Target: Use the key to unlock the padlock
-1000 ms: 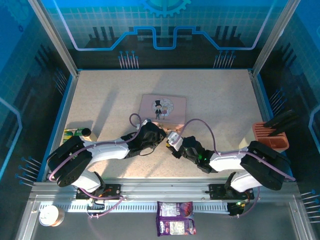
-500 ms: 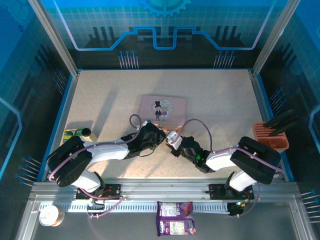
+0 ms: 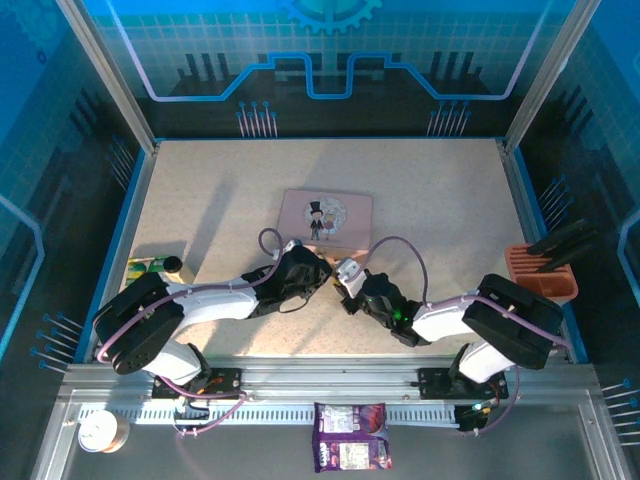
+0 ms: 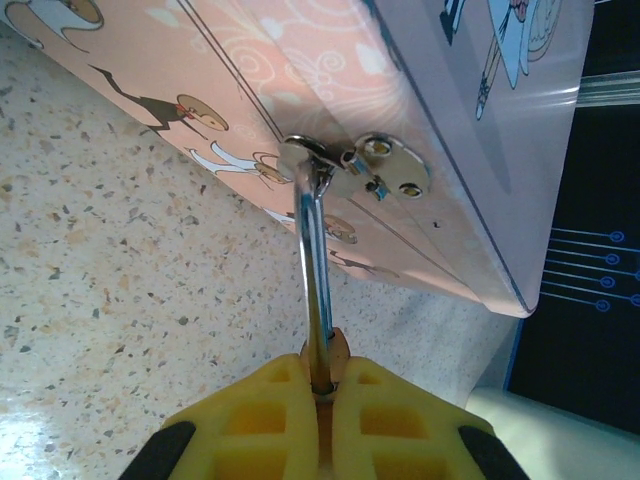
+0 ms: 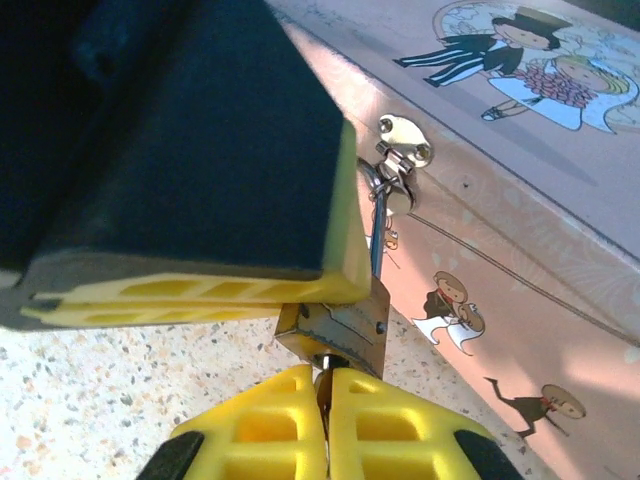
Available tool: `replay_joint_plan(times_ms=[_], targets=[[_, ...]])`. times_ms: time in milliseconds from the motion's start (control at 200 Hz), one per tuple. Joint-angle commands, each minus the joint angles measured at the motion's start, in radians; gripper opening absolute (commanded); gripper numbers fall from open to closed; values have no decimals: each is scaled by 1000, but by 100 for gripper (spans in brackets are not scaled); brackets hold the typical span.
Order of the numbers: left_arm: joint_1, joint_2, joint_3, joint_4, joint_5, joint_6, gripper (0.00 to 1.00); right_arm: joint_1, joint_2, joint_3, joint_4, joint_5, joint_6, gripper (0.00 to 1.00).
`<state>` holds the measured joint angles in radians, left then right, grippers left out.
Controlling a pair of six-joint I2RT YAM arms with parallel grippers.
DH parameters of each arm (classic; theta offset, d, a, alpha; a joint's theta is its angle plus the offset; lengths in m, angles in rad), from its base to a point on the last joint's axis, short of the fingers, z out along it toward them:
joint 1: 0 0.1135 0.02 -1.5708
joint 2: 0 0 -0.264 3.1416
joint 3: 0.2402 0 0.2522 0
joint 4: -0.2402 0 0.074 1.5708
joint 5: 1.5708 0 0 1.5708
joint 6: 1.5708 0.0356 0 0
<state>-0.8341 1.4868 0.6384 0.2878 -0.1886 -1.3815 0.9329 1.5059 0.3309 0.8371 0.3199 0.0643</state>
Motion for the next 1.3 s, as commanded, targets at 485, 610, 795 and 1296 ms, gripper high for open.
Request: replay_joint_plan(times_ms=[485, 610, 795, 1296], targets=[[-17, 33, 23, 49, 2, 56, 0, -74, 36, 8, -2, -203, 701, 0], [10, 29, 24, 15, 15, 84, 13, -76, 26, 2, -42, -147, 723, 0], [85, -66, 42, -184, -29, 230, 46, -82, 18, 2, -89, -109, 757, 0], [340, -117, 132, -276, -35, 704, 83, -53, 177, -10, 108, -74, 975, 0]])
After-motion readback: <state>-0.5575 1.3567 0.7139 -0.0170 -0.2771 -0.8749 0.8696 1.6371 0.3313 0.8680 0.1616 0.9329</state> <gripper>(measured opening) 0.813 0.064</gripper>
